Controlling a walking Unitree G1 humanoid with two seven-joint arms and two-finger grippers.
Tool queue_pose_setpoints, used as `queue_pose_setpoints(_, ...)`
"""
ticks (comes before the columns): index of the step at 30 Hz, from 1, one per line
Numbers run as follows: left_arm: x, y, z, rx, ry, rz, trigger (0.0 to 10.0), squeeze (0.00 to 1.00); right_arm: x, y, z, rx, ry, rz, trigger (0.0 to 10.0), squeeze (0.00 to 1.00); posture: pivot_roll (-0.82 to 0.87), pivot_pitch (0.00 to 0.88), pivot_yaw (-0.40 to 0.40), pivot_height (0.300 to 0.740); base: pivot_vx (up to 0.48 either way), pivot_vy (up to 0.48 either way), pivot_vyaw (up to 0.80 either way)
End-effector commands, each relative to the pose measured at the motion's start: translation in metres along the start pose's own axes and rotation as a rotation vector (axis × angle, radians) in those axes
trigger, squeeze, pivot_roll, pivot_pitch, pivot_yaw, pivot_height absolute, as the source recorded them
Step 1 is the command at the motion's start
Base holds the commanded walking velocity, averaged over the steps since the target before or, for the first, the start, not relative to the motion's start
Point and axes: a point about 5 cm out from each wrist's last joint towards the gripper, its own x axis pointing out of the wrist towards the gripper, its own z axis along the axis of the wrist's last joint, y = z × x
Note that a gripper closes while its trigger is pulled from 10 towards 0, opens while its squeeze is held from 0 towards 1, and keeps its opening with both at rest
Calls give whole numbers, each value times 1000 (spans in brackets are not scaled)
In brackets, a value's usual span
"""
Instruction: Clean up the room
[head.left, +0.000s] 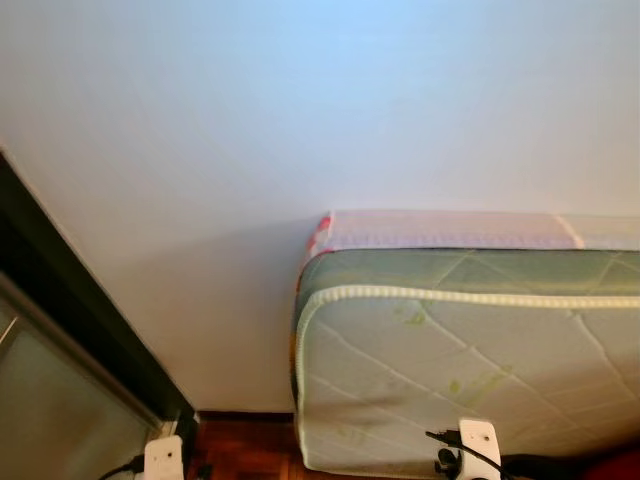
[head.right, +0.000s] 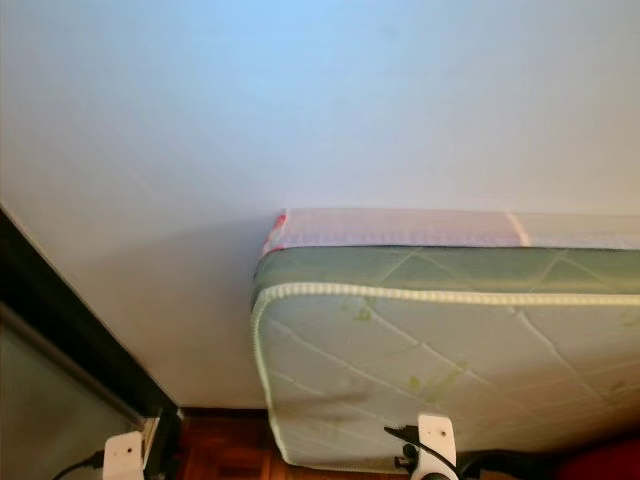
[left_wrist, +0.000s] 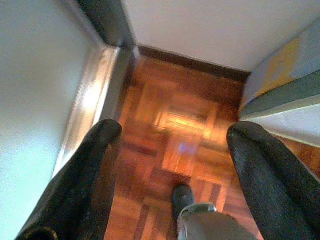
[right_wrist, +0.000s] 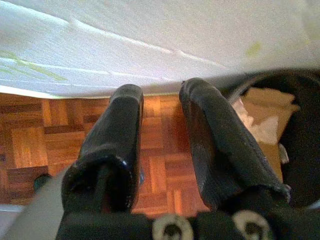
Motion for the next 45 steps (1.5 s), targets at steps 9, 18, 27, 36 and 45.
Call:
queue_pose_setpoints(9,4,18,1,102,173,-37,10000,0,-8,-51,-12,263,81,-101,10000,0,-86,0,36,740,0,0,-781)
queue_pose_setpoints(18,5,11,0,94,175,-43,10000,0,-7,-50,-10,254,76,-94,10000,0,-84,0,37,740,0,0,-758)
queue_pose_setpoints(27,6,9,2,102,169,-46,10000,0,-7,-51,-9,250,63,-92,10000,0,-80,0,36,740,0,0,0)
queue_pose_setpoints(36,6,8,2,130,164,-53,10000,0,-7,-51,-9,249,73,-97,10000,0,-84,0,37,740,0,-146,-45)
queue_pose_setpoints(45,5,7,-1,132,170,-56,10000,0,-7,-52,-9,244,73,-100,10000,0,-85,0,32,740,0,-266,-603)
